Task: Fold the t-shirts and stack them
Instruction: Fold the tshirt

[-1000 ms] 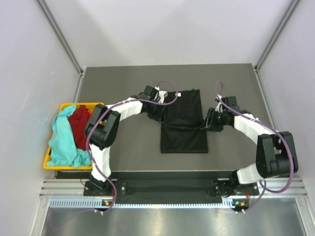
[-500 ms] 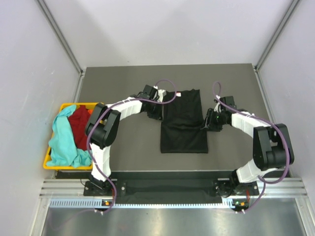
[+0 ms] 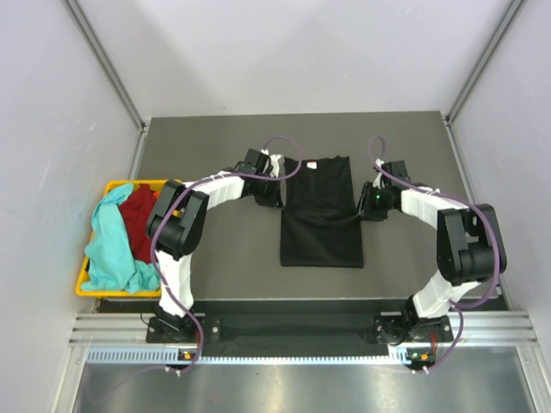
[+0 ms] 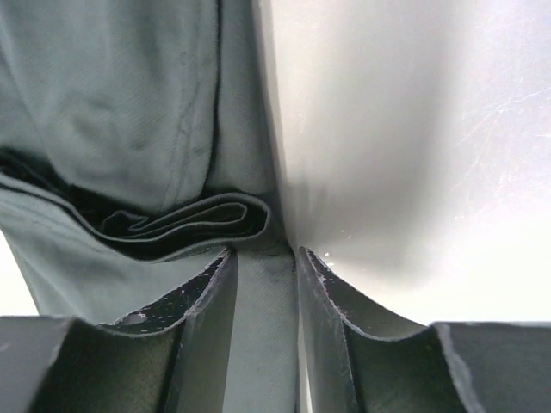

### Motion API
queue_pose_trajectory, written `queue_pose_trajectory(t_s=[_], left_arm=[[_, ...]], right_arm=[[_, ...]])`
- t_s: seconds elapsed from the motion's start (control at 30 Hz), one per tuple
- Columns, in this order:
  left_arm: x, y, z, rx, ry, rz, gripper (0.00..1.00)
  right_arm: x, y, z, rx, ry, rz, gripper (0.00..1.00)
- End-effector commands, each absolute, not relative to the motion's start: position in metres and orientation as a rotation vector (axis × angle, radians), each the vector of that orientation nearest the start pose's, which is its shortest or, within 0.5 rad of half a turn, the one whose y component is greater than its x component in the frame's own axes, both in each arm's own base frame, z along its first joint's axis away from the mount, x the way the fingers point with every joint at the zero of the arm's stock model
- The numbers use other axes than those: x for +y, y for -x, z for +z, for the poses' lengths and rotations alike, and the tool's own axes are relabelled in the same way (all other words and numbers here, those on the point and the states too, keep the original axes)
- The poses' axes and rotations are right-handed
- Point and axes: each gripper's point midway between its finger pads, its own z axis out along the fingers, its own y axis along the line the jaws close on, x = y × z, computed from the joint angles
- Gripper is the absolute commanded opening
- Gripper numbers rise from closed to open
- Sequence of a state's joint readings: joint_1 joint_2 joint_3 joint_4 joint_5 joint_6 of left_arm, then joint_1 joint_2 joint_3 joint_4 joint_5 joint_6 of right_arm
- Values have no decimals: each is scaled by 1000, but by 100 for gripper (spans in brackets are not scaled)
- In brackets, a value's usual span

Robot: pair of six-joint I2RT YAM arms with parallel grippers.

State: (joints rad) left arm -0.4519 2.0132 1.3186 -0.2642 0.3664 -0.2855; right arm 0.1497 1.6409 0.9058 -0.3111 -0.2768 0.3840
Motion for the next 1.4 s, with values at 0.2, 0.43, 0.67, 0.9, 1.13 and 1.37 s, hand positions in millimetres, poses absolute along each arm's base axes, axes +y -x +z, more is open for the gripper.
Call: queue_pose_trajectory(t_s=[0.2,0.43,0.67,0.9,1.13,1.37], left_arm=[[-270,-397,47,2496,-321,-780,0],[-268,-402,47,2498,-269,-763,0],[-270,-407,54,2471,-238,-780,0],[-266,-410,50,2477,-212,-753,0],[-264,-413,50,2475,-203,-736,0],[-266,-415,49,2465,-226,-753,0]], right_arm=[[107,-359,26,2604,-188,452,26],[108,-365,27,2581,-176,452,9],[107,-375,41,2534,-166,438,0],[108,-384,48,2510,-164,439,0],[111,-392,46,2507,-155,457,0],[111,-396,42,2514,-147,451,6]])
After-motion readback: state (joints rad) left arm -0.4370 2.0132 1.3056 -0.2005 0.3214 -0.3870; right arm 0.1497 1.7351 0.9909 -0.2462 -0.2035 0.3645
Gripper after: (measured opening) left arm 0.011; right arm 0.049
